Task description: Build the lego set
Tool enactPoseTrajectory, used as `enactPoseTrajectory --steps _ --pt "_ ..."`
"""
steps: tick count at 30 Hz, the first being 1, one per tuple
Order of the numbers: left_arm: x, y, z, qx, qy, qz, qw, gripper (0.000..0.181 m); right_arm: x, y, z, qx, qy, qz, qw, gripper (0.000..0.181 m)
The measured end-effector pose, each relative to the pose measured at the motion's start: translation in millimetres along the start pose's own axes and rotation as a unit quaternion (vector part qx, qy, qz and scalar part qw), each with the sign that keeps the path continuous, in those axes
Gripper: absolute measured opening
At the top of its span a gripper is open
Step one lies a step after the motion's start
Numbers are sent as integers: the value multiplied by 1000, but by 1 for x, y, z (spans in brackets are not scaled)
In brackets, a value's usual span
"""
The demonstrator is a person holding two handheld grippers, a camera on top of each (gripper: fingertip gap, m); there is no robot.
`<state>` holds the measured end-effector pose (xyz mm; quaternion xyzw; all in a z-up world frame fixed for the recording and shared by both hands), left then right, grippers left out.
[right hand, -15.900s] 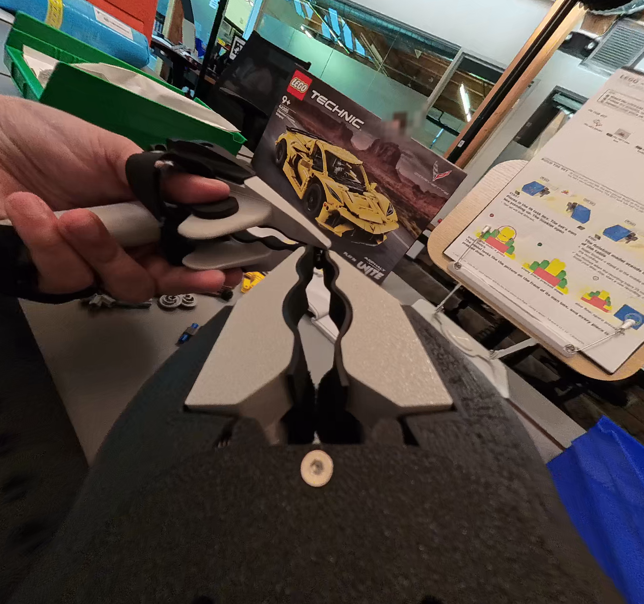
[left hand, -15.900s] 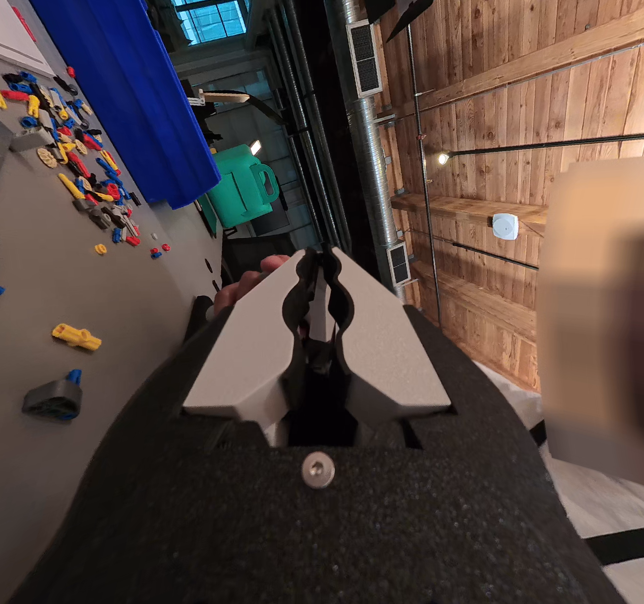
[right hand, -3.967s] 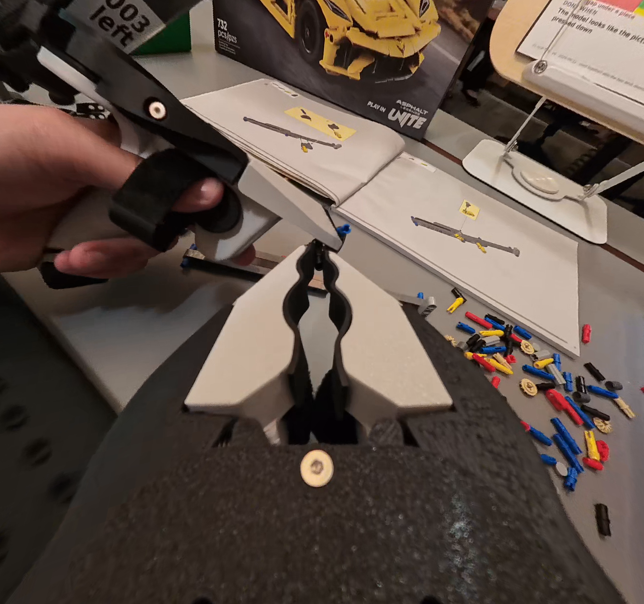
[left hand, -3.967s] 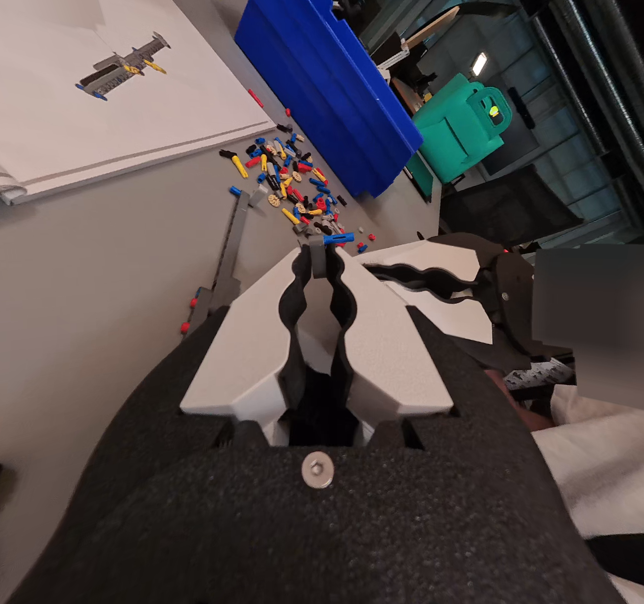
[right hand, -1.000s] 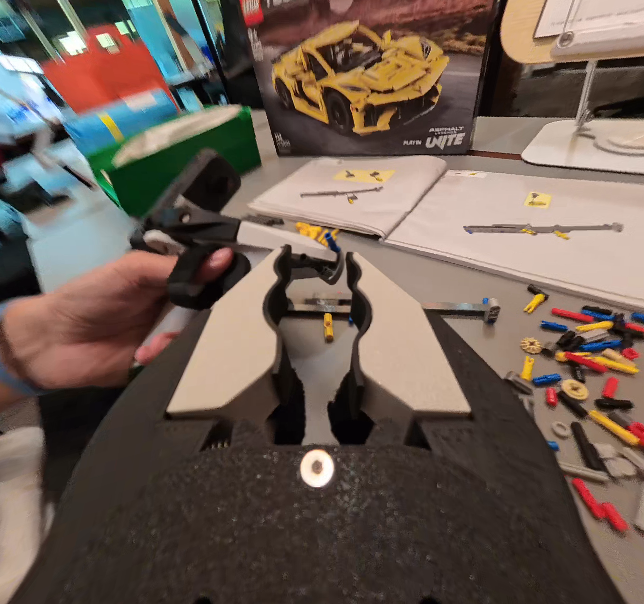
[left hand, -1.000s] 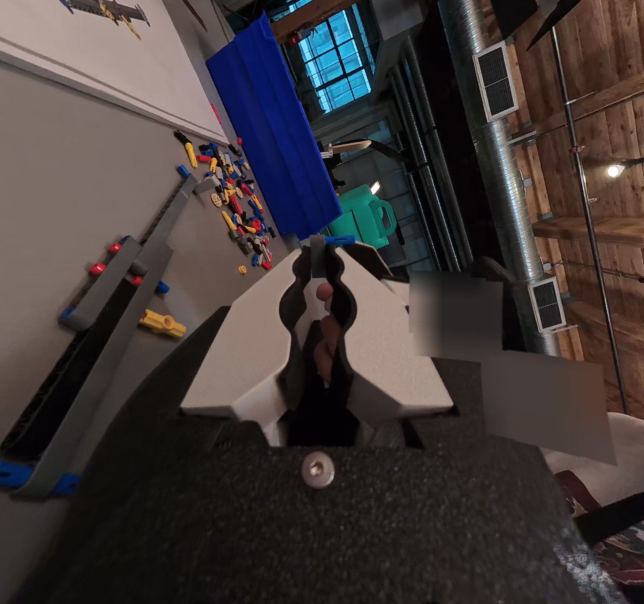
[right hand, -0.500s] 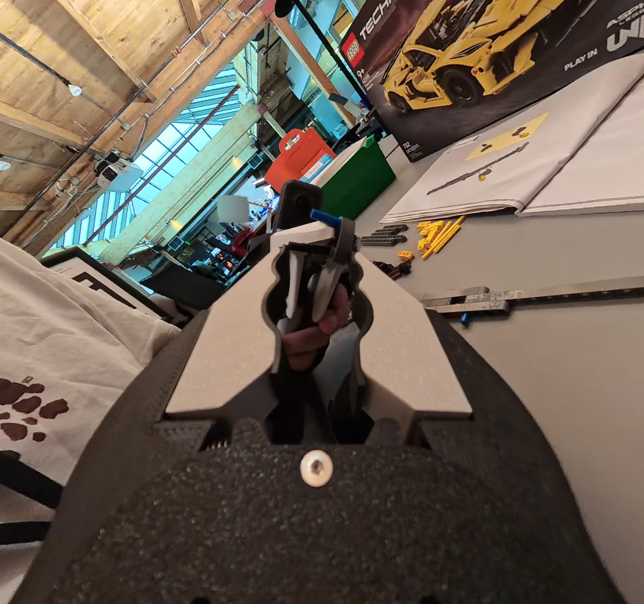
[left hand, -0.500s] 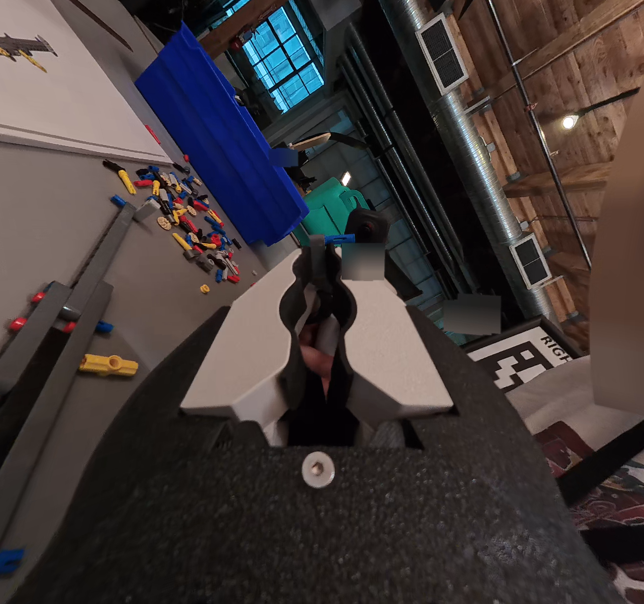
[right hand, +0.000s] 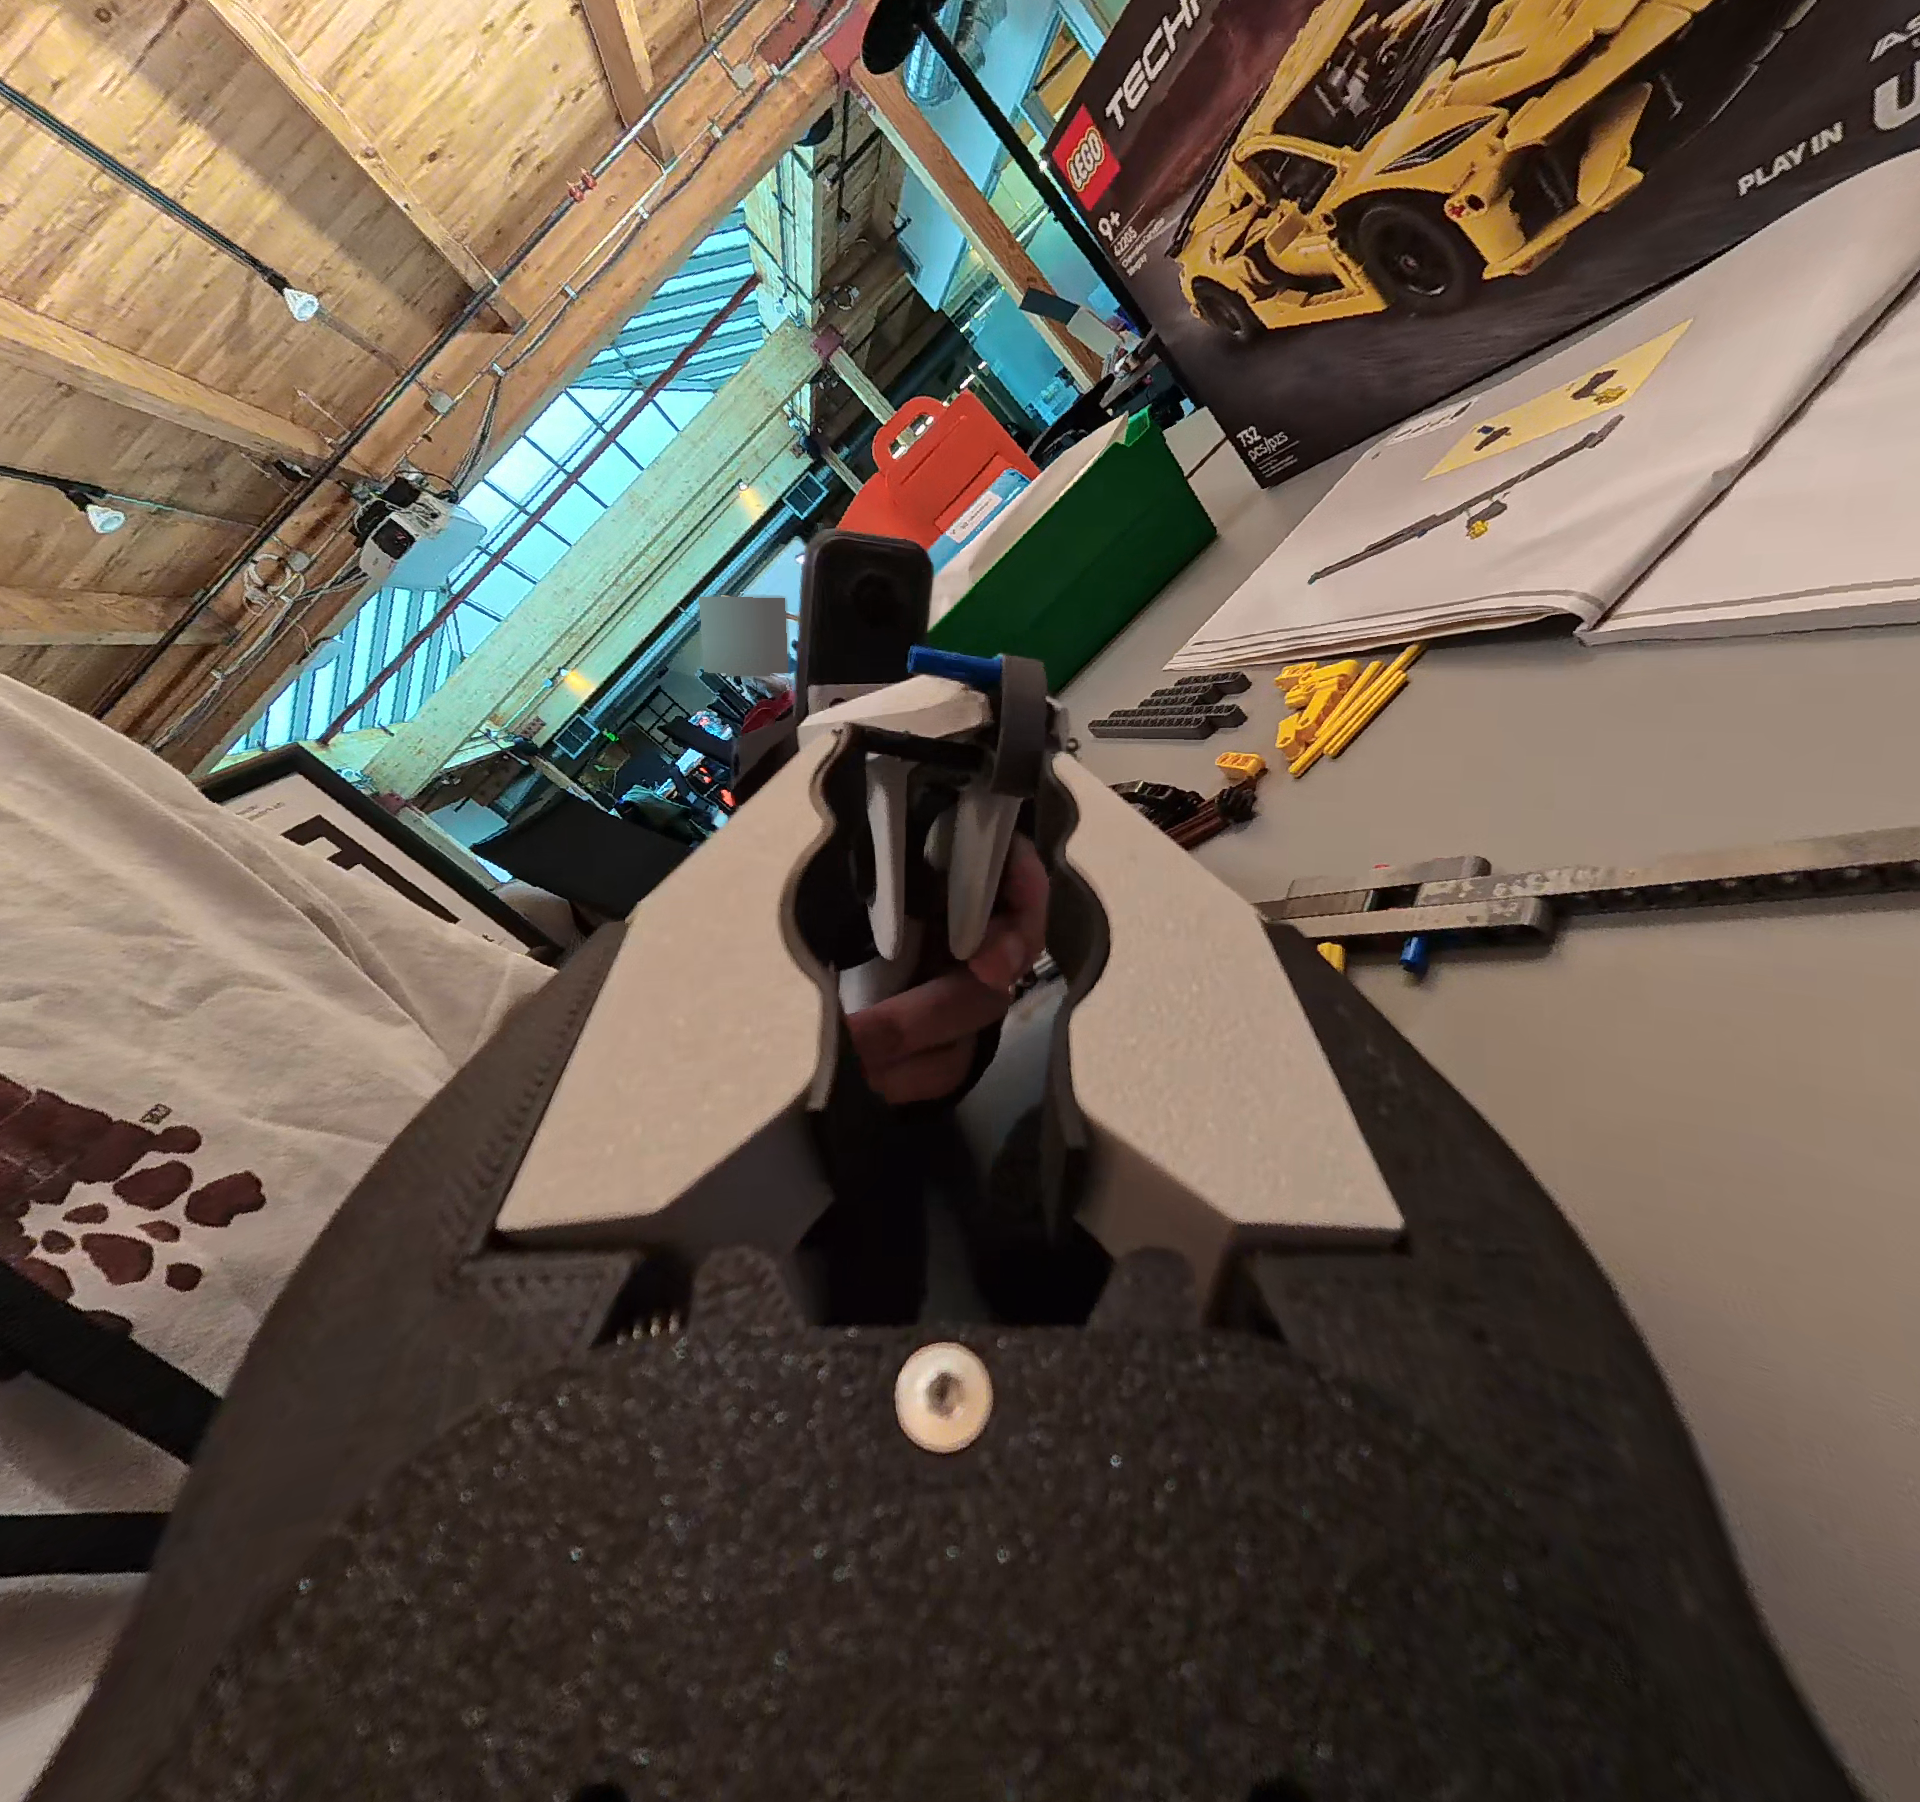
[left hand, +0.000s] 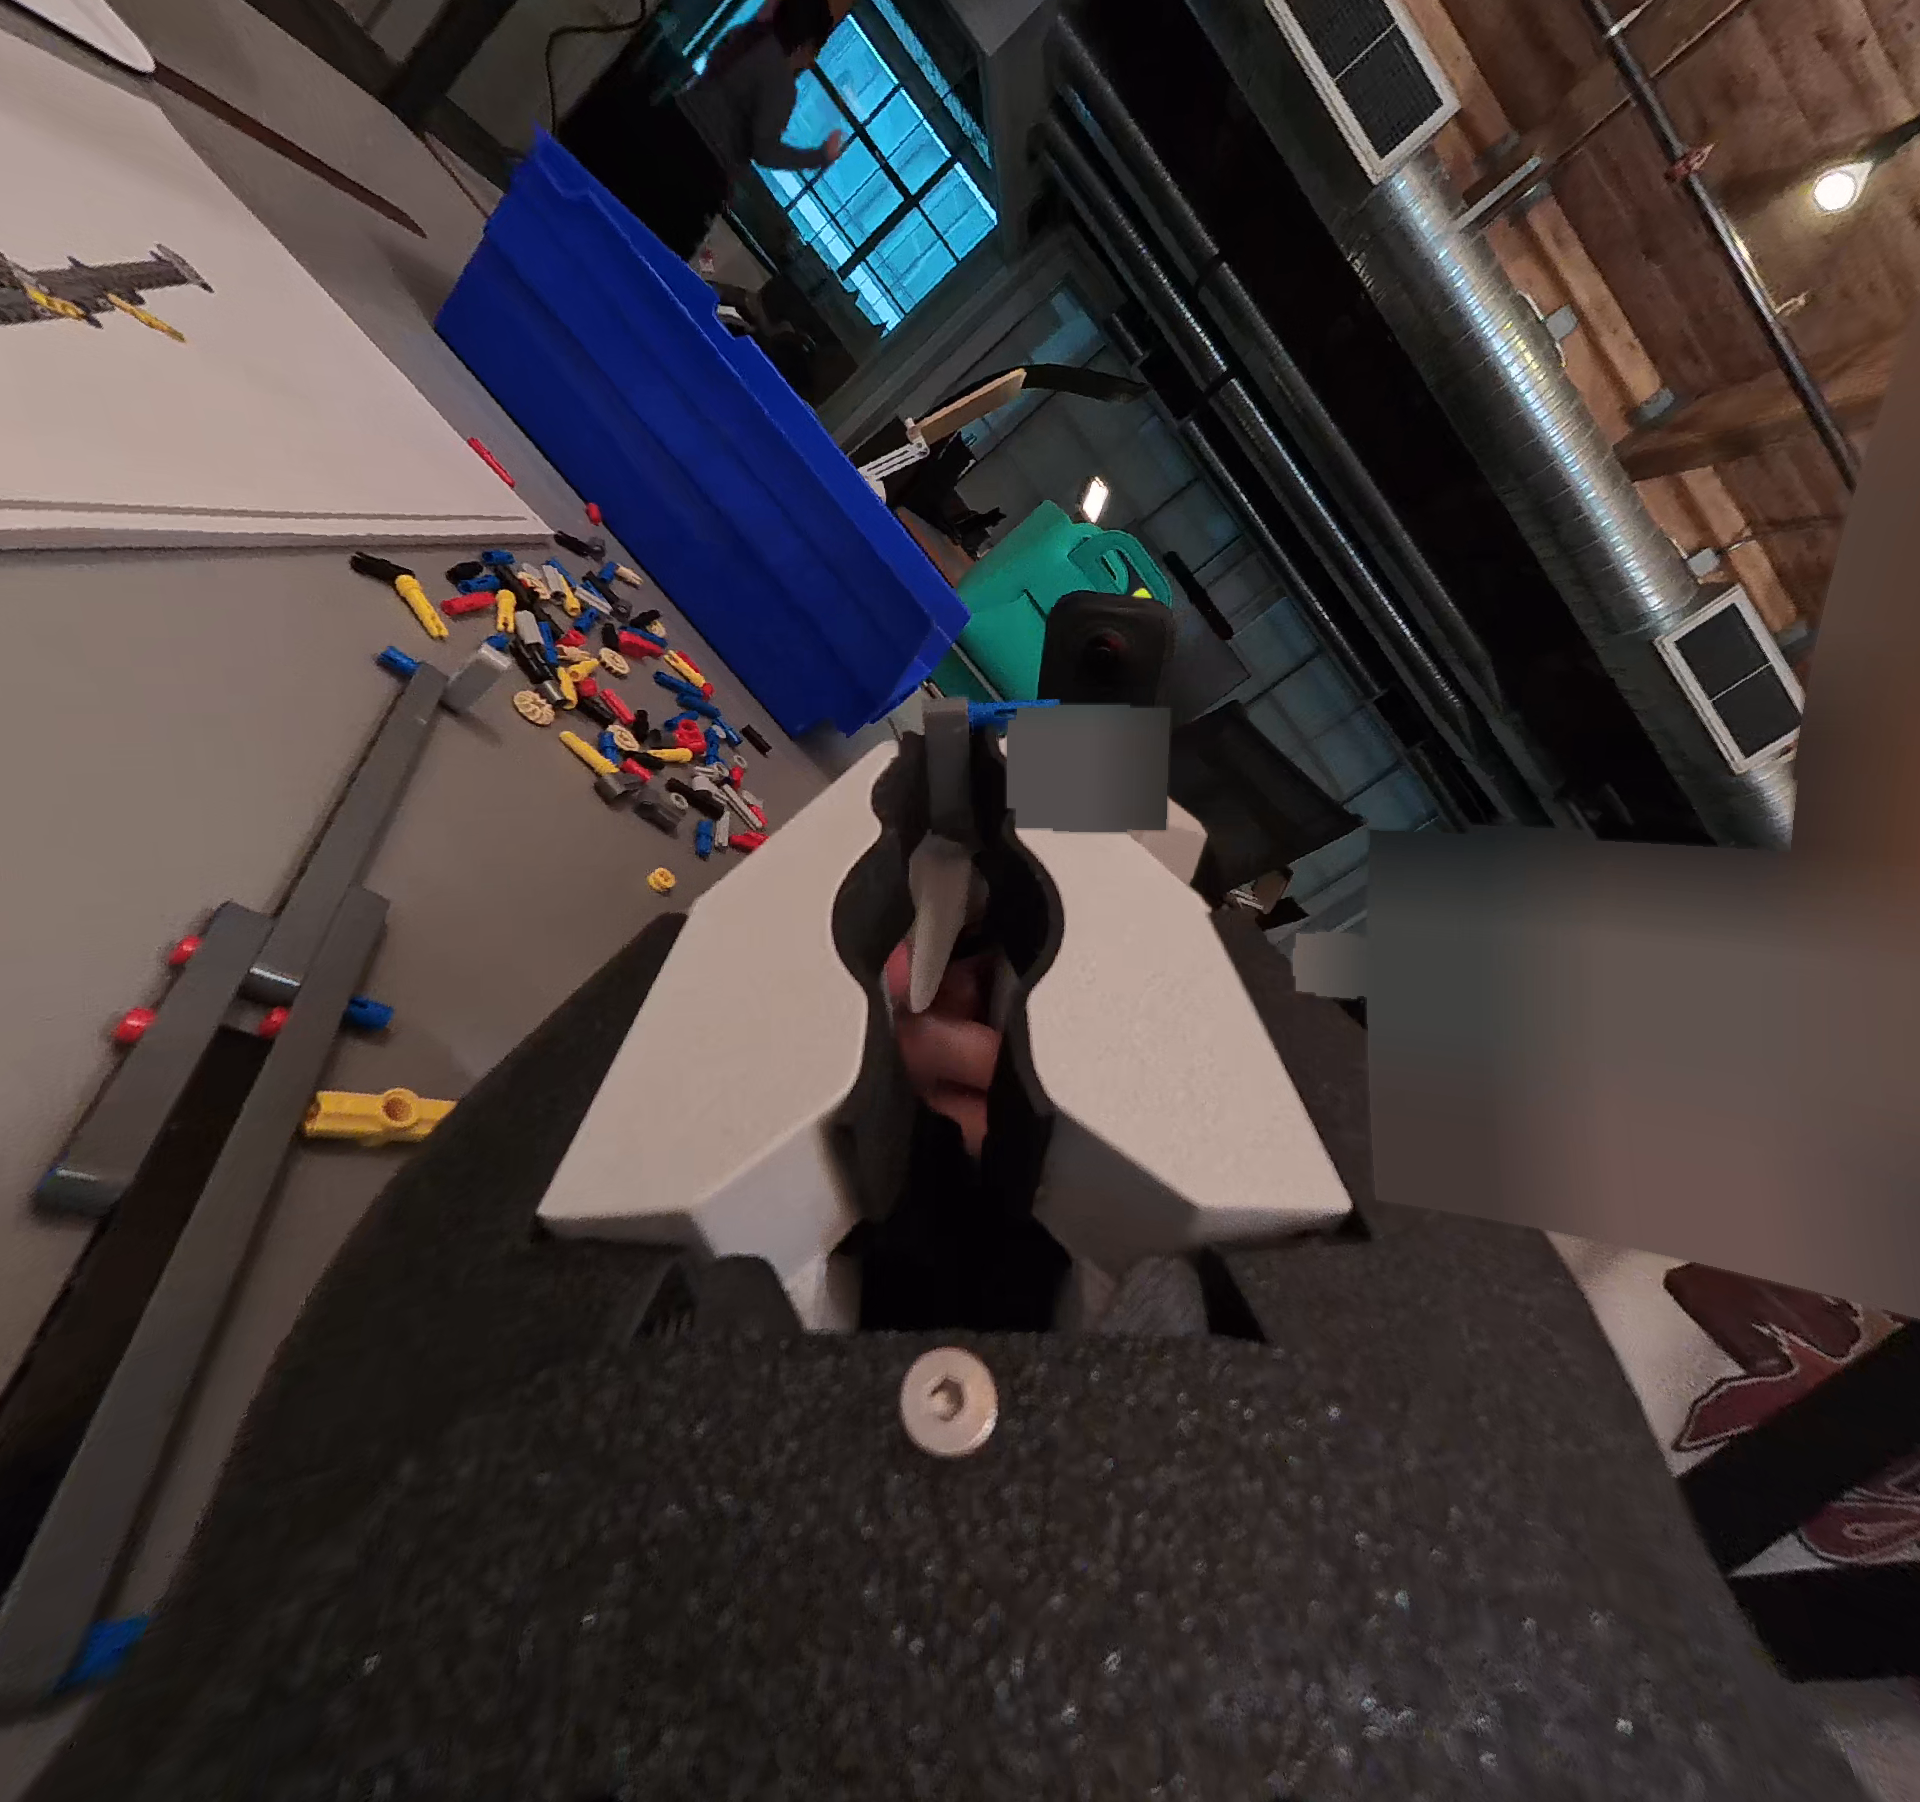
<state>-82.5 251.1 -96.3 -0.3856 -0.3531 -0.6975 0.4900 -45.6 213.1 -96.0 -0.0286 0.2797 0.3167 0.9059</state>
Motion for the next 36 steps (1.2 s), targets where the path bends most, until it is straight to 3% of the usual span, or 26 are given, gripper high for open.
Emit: enactPoseTrajectory --steps 9,20,25,28,31,36 --pt "-6 -2 -2 2 -59 -14 998 6 2 1 -6 -32 -29 -18 999 30" --pt "-4 -1 -1 -8 19 48 999 7 2 2 -9 -49 -49 -31 997 31" --pt "-2 -2 -1 -9 6 34 999 8 1 2 -8 -48 -57 -24 997 28" --pt "-10 -7 0 -18 -19 32 999 7 6 5 -11 -53 2 -6 999 31" --pt "-10 -7 0 -6 -68 -9 998 6 4 5 -8 -44 -3 1 999 31" --pt "-1 -4 0 -4 -39 -21 999 6 -2 2 -3 -21 29 51 998 38"
Point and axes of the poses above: each gripper's, where its closed fingertips meet, y out along the fingers, z out of its top, x = y × z across the jaws, the point moved 4 cm from there along -y, back along the fingers, and after that the axes turned 12 degrees about -y, right-handed, at the moved point
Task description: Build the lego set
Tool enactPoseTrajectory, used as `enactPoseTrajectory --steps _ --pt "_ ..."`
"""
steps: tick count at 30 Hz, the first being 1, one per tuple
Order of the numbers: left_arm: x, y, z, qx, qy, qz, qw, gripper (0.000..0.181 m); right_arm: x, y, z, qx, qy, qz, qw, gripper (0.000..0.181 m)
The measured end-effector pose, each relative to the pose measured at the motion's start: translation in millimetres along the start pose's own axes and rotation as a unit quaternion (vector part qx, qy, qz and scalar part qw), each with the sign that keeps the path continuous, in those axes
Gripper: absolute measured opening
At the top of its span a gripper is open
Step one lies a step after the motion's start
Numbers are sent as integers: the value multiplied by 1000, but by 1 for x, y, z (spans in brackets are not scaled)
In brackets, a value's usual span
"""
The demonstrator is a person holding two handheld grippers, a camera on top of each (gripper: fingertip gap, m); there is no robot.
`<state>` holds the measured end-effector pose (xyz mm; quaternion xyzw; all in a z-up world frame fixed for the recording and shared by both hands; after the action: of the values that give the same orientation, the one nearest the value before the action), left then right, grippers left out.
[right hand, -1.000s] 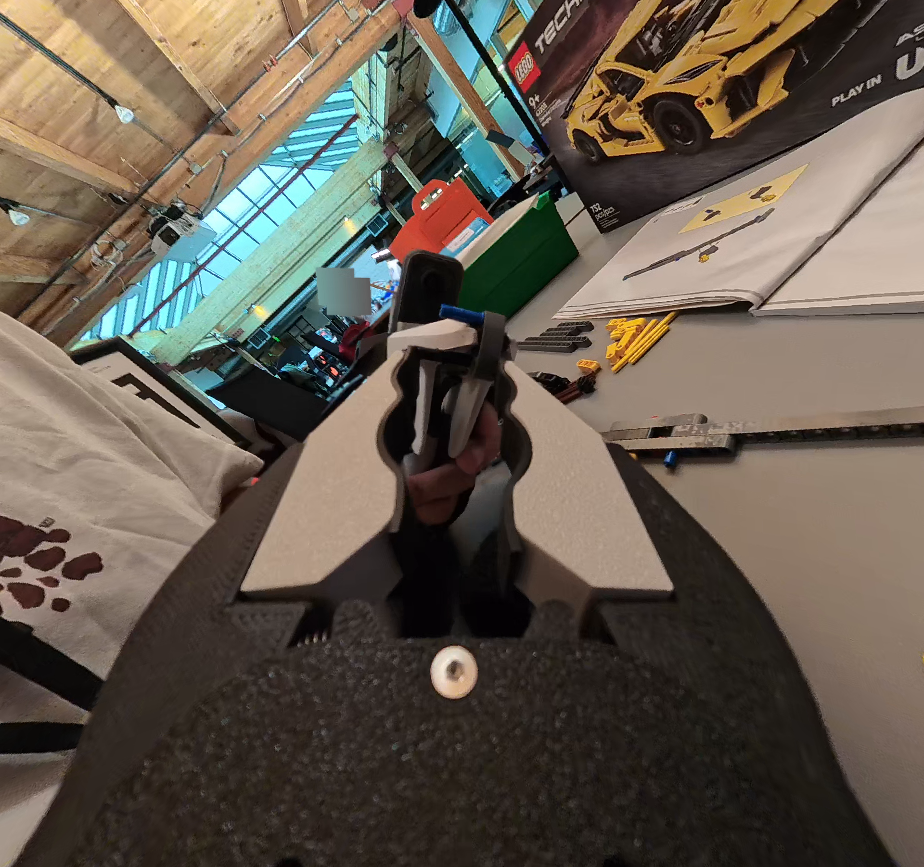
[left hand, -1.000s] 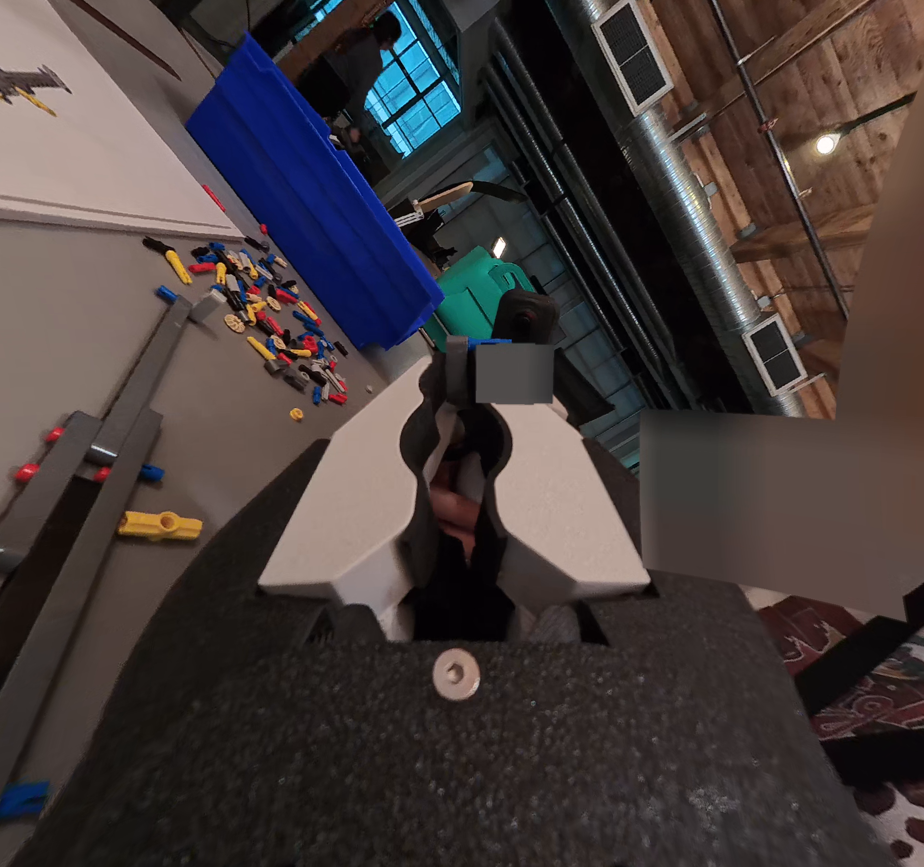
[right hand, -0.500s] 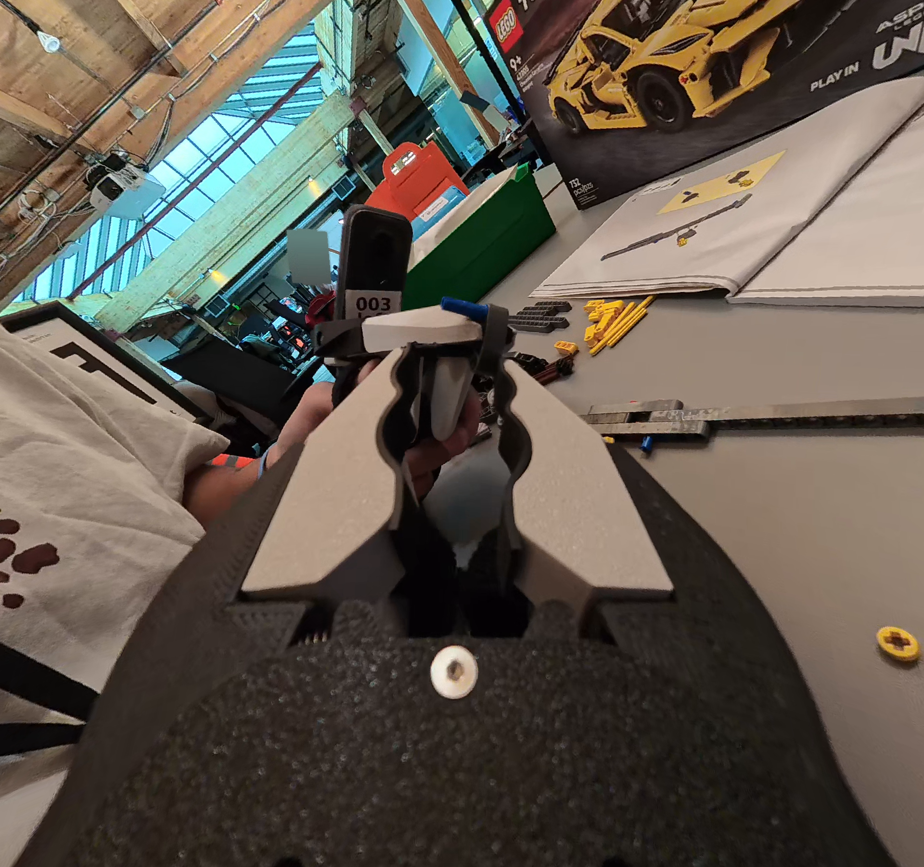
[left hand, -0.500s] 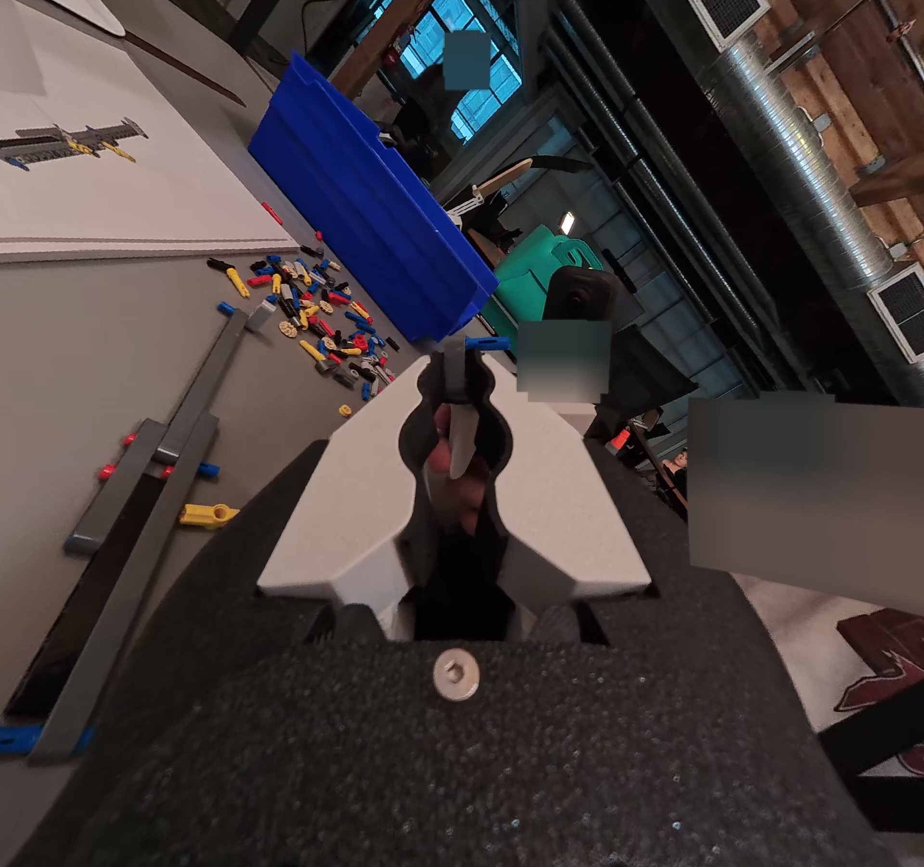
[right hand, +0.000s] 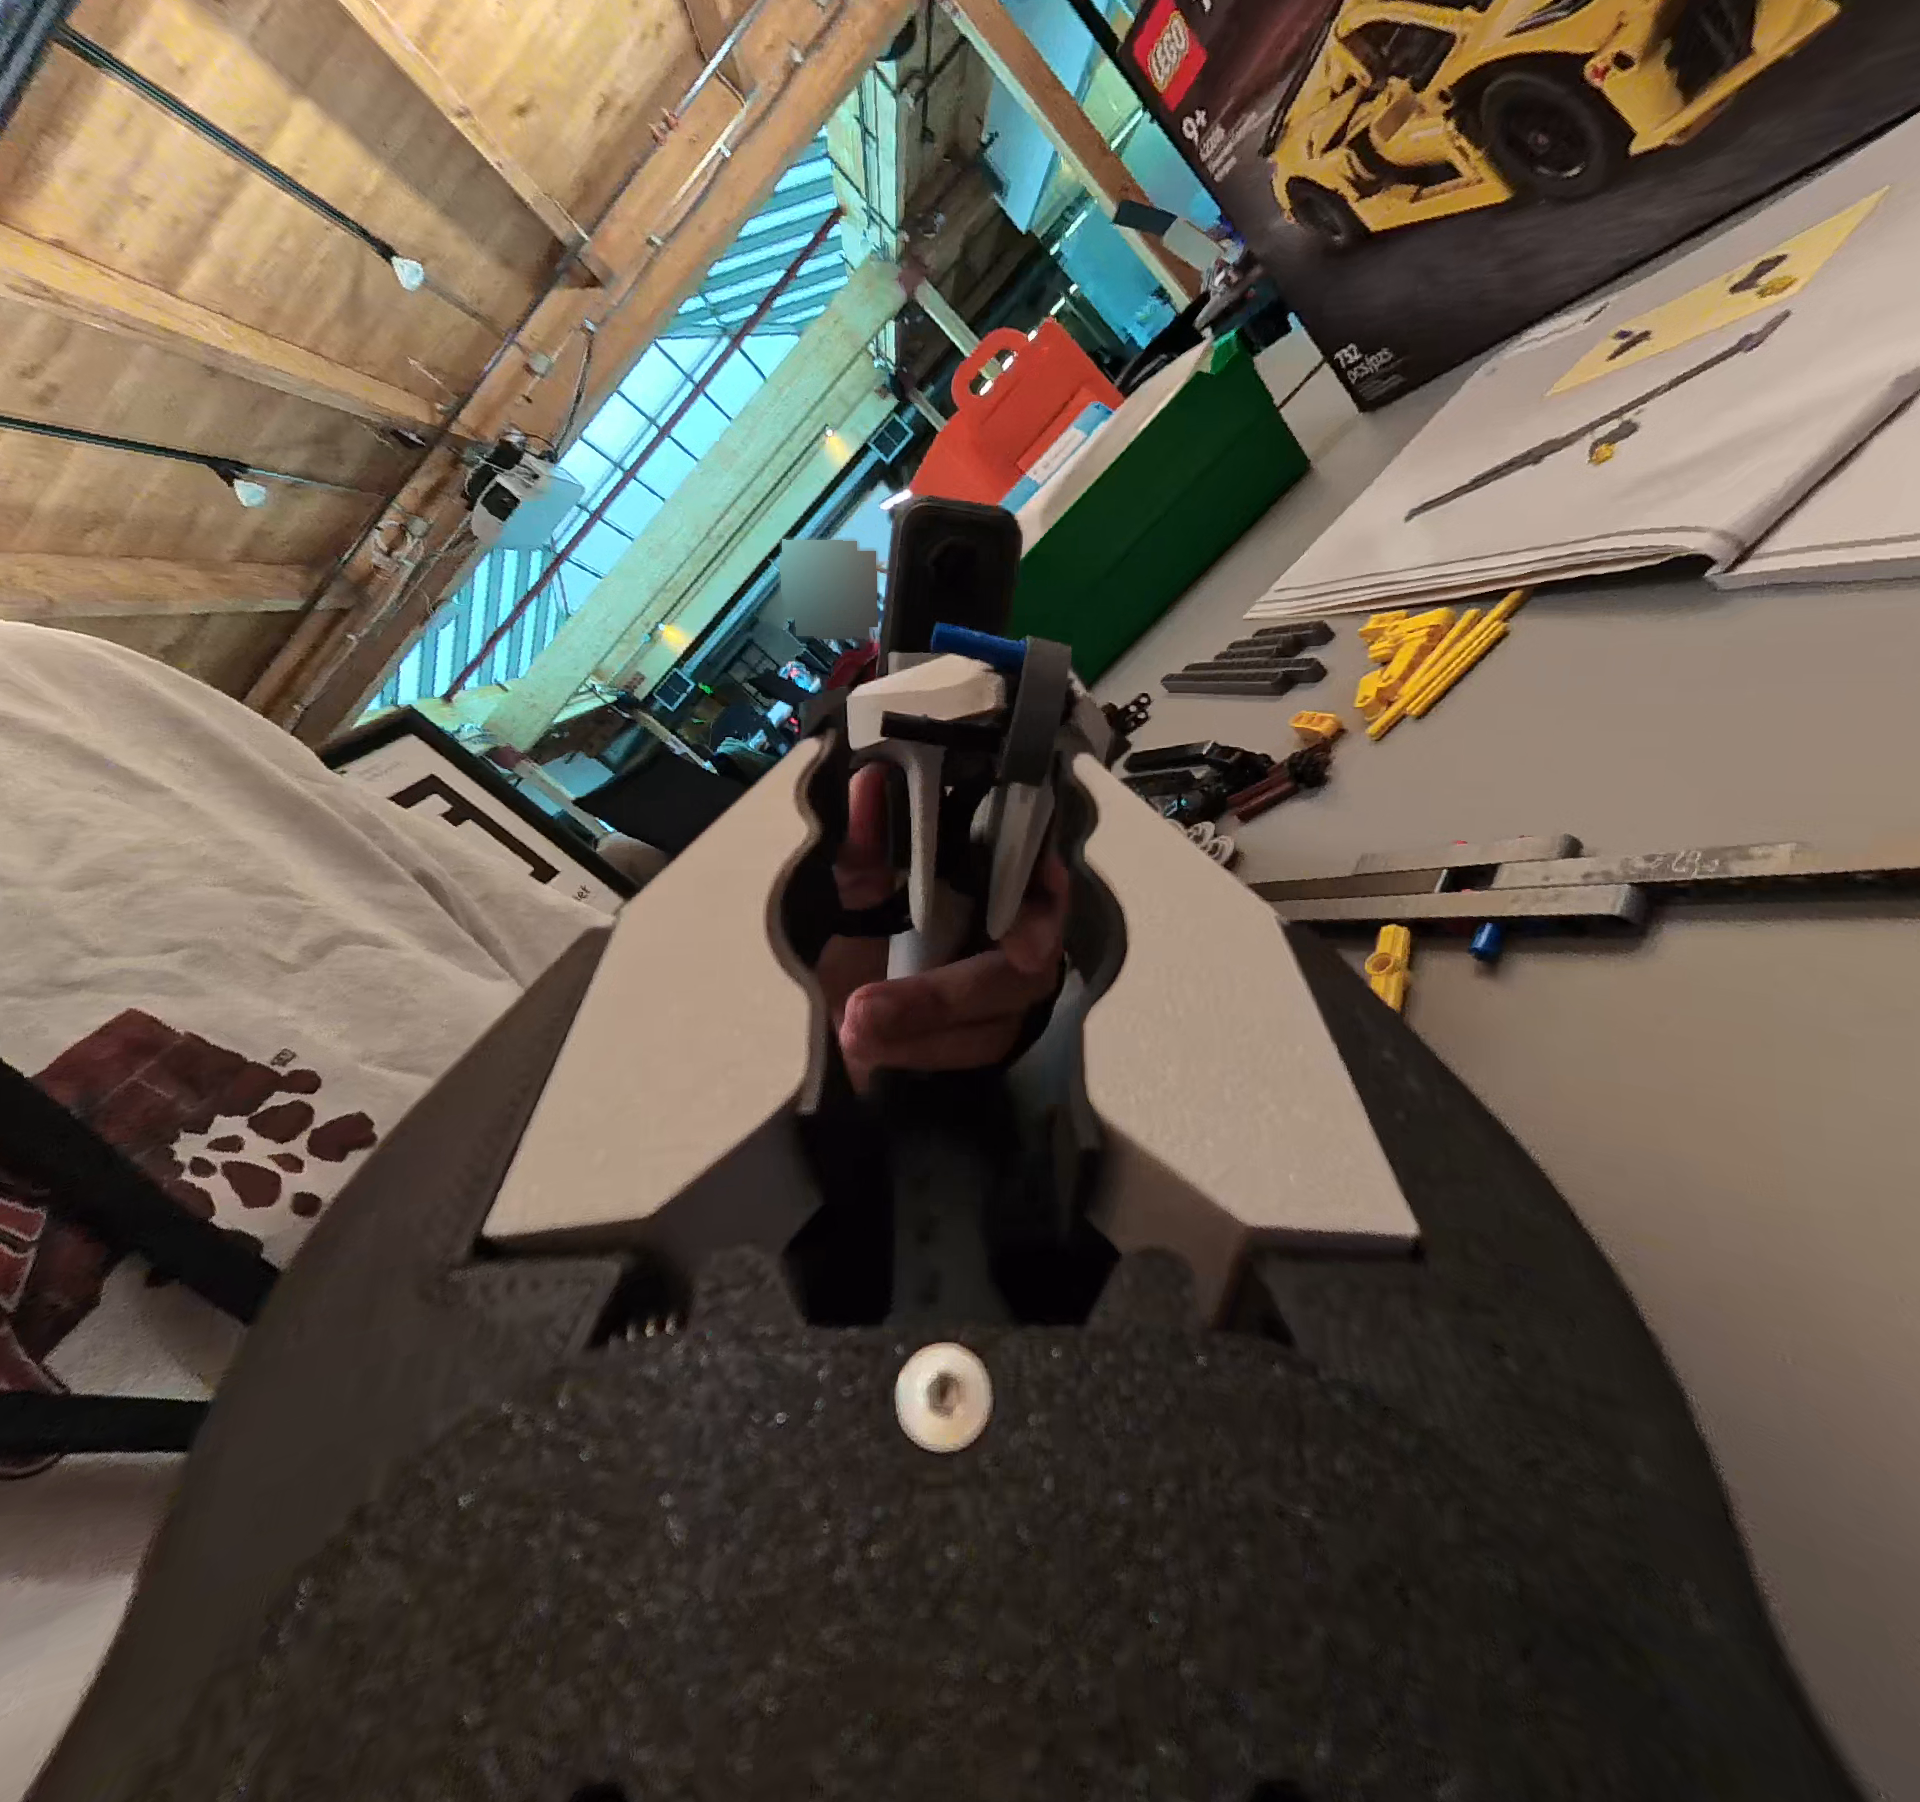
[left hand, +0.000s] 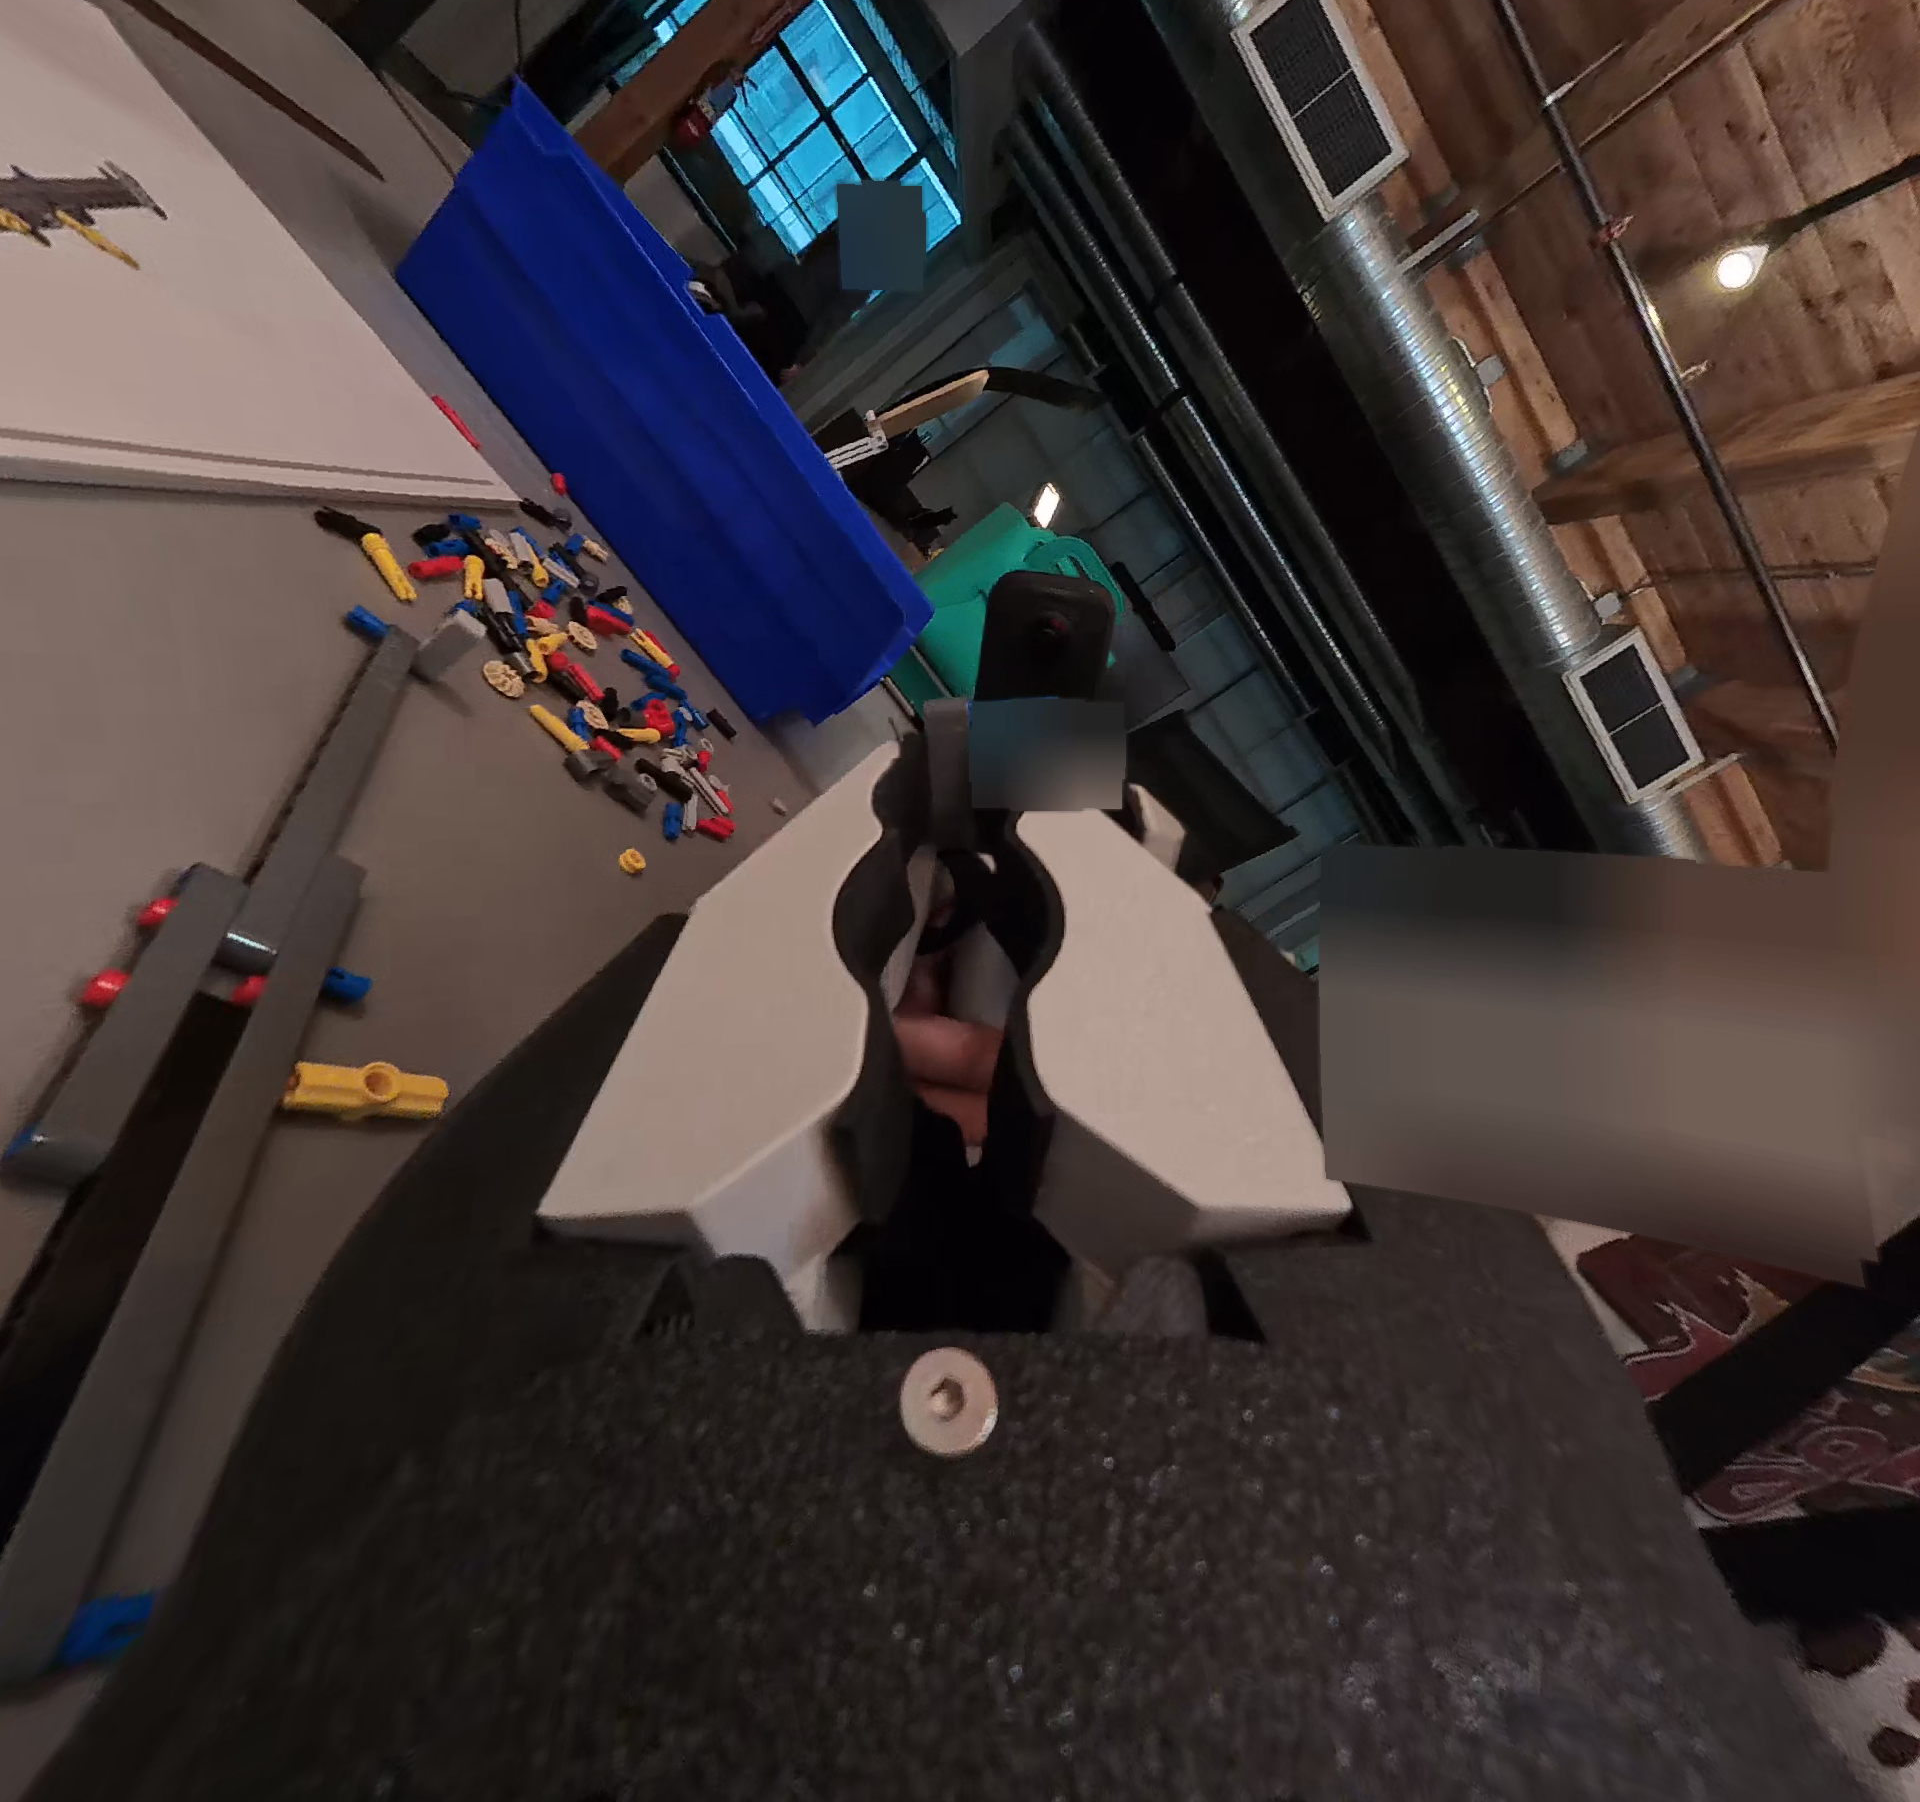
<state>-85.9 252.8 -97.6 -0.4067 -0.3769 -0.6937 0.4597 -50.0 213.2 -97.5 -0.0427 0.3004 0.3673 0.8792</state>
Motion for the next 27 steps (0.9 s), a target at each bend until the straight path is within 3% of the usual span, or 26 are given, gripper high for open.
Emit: enactPoseTrajectory --steps 11,20,24,27 --pt "9 7 -6 -16 86 10 996 6 -6 -2 1 8 6 29 1000 31" --pt "3 6 -5 -12 52 30 998 7 -2 0 -4 -27 -57 -32 997 29" --pt "5 6 -5 -16 65 39 997 8 -3 0 -3 -20 -43 -18 999 29" --pt "6 5 -4 -56 54 19 997 7 -4 -2 -3 -10 36 45 998 29"
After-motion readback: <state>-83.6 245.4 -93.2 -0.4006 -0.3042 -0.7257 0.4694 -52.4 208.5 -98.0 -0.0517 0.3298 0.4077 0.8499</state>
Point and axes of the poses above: each gripper's, where its closed fingertips meet, y out along the fingers, z out of its top, x = y × z across the jaws, the point moved 4 cm from there along -y, back along the fingers, and after that the axes turned 12 degrees about -y, right-handed, at the moved point
